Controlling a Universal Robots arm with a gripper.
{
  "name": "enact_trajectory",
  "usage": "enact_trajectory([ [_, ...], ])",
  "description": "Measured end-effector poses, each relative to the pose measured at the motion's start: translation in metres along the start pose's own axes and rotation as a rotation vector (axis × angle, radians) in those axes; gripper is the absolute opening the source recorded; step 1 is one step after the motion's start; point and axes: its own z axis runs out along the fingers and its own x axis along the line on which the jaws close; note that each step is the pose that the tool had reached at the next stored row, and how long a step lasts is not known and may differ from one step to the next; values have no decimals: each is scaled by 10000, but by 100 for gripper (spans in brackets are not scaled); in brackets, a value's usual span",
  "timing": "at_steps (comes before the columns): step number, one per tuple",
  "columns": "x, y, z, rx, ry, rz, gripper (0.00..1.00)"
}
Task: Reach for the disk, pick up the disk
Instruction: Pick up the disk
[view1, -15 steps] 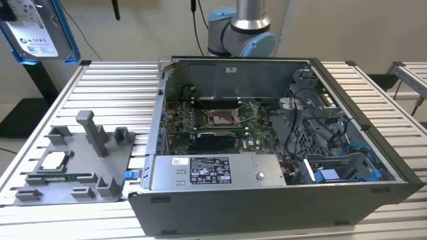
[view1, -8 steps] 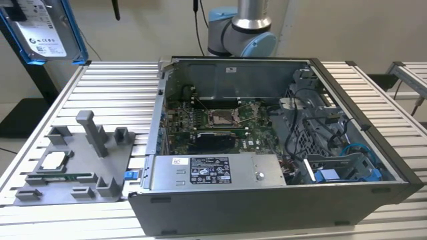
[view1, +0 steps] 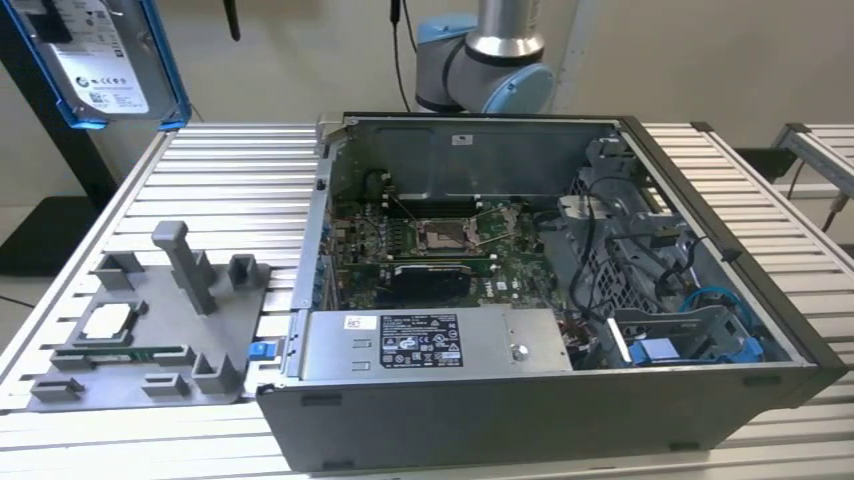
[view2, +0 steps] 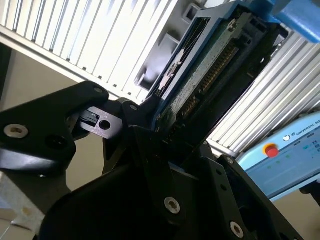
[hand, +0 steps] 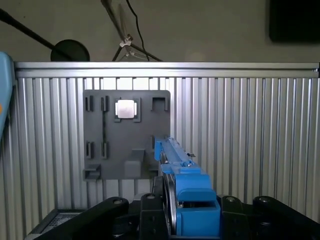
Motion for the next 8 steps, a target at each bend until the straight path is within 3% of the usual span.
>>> enact_trajectory([
  [8,-3,-141,0,0,0,-1,0],
])
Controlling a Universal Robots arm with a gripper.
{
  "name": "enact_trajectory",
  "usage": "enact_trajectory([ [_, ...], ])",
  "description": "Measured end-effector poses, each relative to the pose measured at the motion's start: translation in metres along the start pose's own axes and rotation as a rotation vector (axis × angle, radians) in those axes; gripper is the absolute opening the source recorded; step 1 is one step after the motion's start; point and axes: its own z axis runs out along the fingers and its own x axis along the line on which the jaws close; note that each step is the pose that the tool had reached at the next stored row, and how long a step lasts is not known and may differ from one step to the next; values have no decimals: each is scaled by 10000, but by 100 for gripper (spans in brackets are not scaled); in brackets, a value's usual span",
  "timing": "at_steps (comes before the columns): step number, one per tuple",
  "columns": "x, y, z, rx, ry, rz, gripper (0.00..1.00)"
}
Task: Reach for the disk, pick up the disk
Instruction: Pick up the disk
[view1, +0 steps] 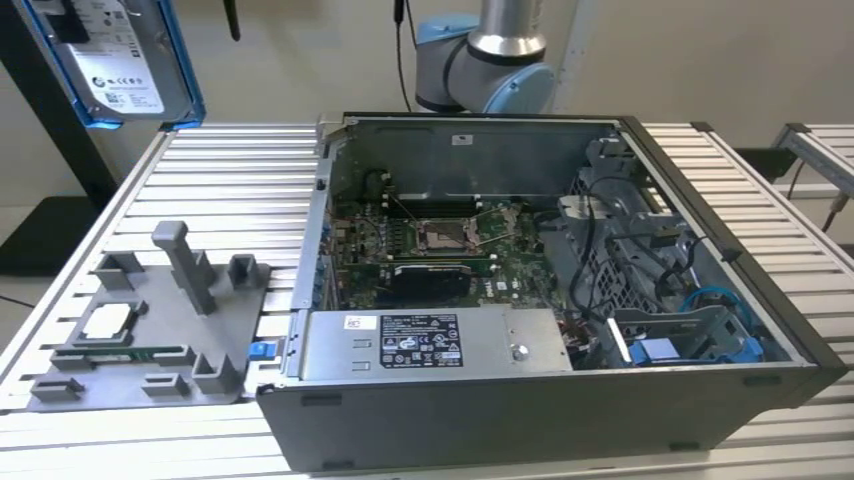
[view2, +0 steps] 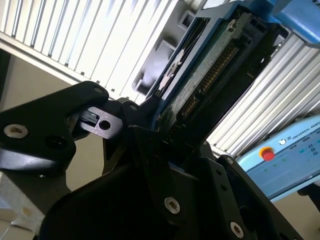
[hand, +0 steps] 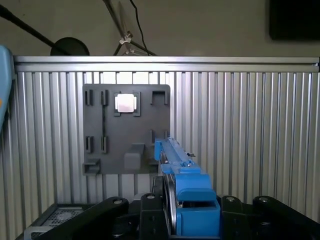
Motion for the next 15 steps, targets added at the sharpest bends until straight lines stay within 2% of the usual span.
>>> enact_trajectory([
  [15,-7,-280,0,-1,1,0,0],
])
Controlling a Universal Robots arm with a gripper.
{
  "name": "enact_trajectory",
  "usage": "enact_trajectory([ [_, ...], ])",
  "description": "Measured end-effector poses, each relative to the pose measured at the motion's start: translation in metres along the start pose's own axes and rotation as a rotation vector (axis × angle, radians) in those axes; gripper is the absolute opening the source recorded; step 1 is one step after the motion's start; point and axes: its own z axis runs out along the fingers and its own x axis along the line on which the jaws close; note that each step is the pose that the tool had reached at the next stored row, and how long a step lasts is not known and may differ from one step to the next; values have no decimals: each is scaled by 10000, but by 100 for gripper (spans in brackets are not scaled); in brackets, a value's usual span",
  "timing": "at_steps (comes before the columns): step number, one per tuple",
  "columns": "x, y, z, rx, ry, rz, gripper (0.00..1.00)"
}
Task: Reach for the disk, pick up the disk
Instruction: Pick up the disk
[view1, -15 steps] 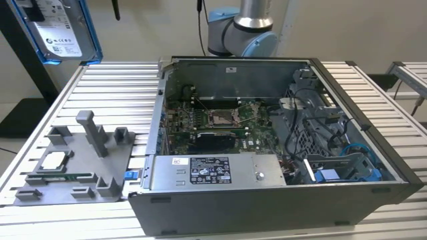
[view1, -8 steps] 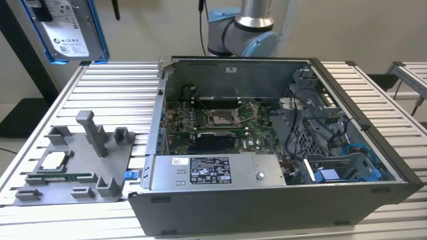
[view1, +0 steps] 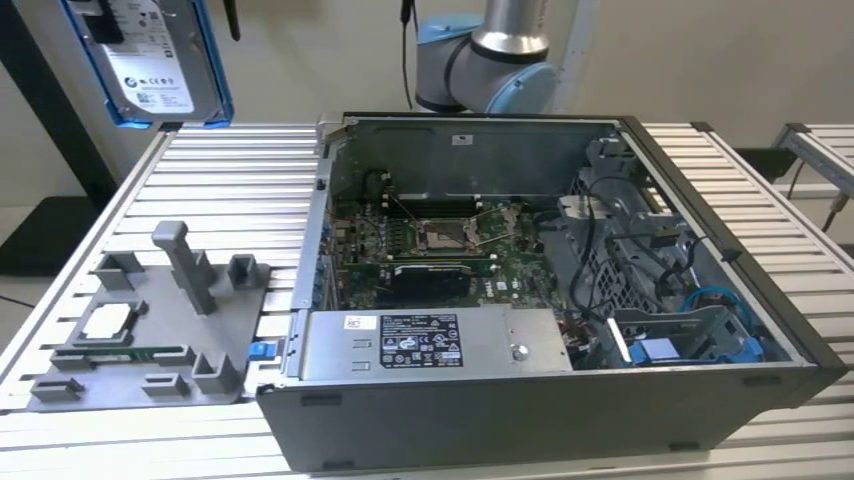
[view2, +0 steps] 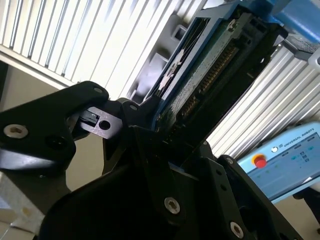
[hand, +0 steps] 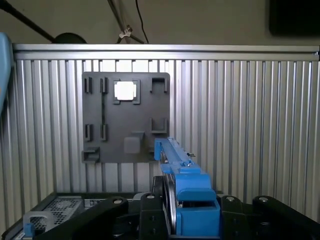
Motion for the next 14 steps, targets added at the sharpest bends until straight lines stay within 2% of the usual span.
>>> enact_trajectory([
  [14,-6,-254,1,1,-1,0,0],
])
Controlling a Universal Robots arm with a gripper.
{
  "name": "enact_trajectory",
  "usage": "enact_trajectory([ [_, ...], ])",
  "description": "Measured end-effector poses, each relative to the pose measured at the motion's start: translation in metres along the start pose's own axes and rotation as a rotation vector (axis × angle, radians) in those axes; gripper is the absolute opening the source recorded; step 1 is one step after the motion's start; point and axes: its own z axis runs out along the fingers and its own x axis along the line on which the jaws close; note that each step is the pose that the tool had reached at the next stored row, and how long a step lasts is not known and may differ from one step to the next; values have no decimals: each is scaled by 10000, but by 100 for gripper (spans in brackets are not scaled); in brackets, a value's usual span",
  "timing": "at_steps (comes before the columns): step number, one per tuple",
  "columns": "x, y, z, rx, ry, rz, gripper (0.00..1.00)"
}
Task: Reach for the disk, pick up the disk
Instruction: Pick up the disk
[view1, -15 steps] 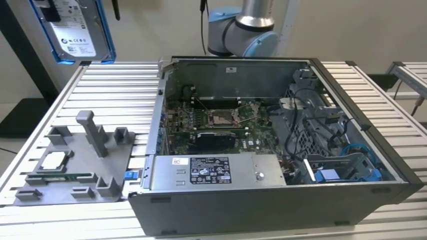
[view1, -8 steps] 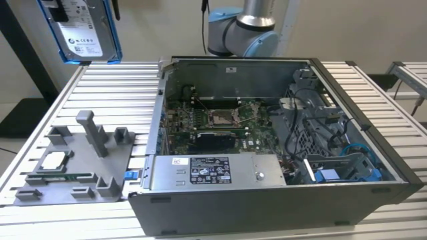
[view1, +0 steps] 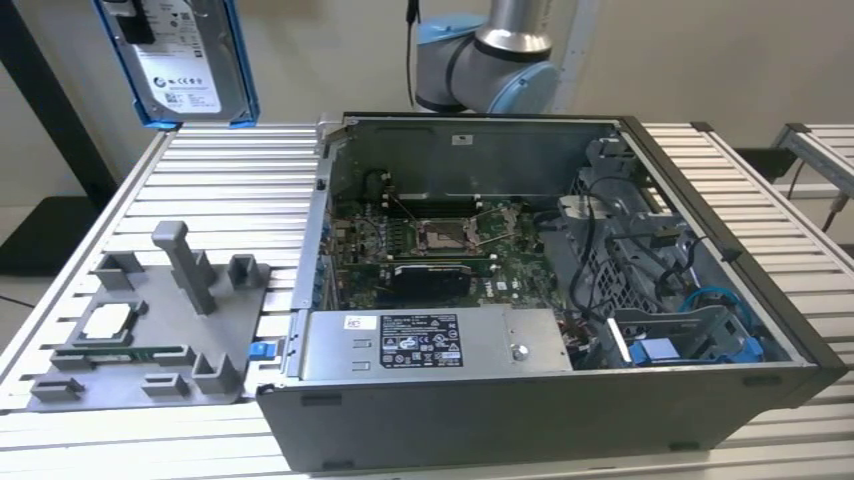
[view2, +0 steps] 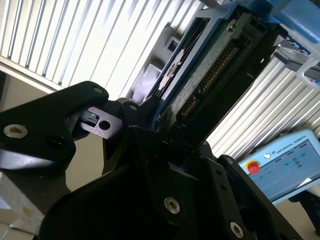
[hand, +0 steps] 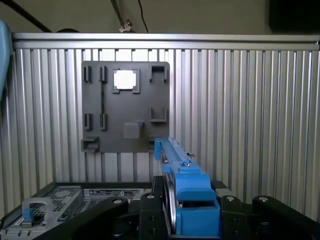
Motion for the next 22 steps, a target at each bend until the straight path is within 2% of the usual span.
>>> enact_trajectory([
  [7,-3,-130,-1,-1,1,0,0],
  [22,-15,-594,0,0,0,0,0],
])
